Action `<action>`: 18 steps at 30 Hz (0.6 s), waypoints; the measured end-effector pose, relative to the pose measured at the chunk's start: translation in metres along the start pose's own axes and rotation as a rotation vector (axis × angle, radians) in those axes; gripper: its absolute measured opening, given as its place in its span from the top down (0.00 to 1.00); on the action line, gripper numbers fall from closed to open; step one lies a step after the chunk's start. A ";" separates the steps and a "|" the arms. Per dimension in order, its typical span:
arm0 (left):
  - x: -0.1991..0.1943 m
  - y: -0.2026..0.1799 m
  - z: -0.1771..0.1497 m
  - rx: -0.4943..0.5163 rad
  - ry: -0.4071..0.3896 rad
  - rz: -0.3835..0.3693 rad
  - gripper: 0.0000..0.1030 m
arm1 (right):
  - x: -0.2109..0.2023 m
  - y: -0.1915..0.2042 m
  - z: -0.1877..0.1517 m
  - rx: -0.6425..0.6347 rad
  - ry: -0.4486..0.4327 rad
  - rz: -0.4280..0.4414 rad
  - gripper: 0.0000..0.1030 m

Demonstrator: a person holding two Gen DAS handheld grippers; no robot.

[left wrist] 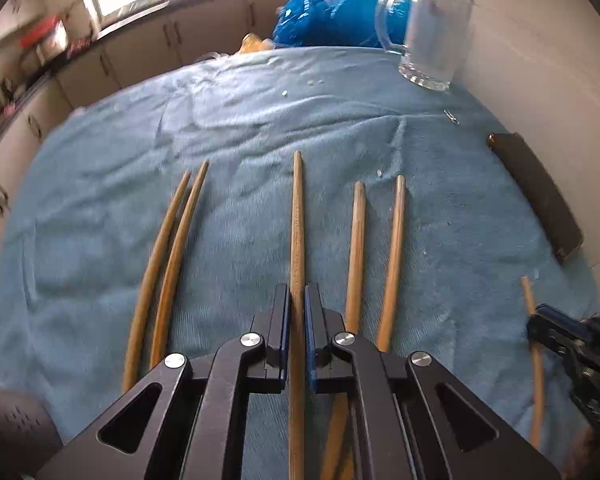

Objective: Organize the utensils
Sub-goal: 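Close the right tool on a chopstick while the left tool grasps another chopstick, then lift both held chopsticks and carry them over the grey holder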

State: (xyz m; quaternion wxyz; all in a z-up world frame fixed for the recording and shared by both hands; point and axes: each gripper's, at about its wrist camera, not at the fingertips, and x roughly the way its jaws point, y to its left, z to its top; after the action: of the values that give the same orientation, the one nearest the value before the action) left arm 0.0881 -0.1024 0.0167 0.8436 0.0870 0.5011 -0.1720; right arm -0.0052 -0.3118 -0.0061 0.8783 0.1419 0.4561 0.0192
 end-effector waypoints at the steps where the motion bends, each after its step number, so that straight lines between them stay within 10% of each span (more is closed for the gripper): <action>1: -0.002 0.005 -0.005 -0.025 0.009 -0.011 0.94 | 0.001 0.001 0.001 -0.007 0.005 -0.004 0.91; 12: -0.074 0.039 -0.125 -0.185 0.050 -0.102 0.93 | -0.021 0.005 -0.035 0.022 0.039 0.032 0.93; 18: -0.105 0.039 -0.141 -0.099 -0.028 -0.105 0.92 | -0.031 0.011 -0.048 0.005 0.078 0.011 0.87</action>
State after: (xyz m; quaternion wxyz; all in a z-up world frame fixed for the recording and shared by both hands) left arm -0.0585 -0.0002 0.0399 0.8436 0.0164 0.5012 -0.1921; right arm -0.0614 -0.2956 -0.0046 0.8595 0.1460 0.4891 0.0284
